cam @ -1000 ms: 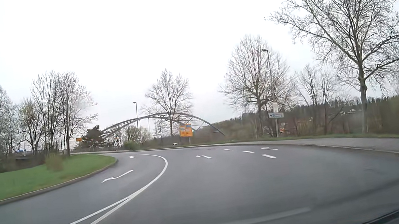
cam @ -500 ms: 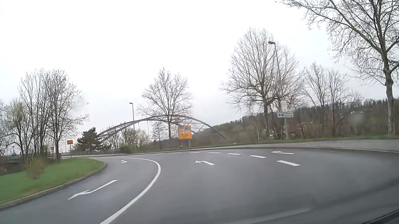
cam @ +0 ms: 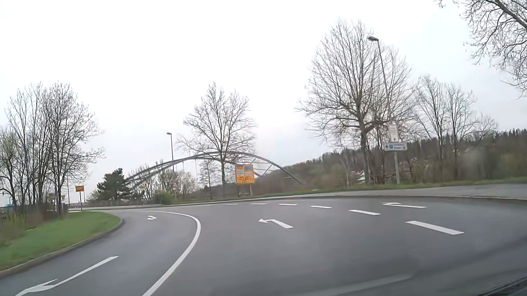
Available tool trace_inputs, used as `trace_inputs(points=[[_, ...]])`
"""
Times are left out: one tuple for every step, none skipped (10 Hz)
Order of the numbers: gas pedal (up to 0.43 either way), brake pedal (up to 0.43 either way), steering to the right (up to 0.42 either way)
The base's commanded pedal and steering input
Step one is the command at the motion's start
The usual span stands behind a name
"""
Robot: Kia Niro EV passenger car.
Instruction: Follow the waypoints while adhering to traffic rules and regulations
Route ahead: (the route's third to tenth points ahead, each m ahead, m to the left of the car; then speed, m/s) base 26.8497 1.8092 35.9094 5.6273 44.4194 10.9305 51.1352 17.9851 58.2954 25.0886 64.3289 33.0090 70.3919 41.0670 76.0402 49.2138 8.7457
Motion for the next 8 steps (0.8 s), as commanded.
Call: trace_inputs(points=[[0.358, 0.000, -0.016], [0.339, 0.000, -0.020], [0.339, 0.000, -0.024], [0.331, 0.000, -0.027], [0.319, 0.000, -0.030], [0.299, 0.000, -0.032], [0.299, 0.000, -0.034], [0.287, 0.000, -0.040]])
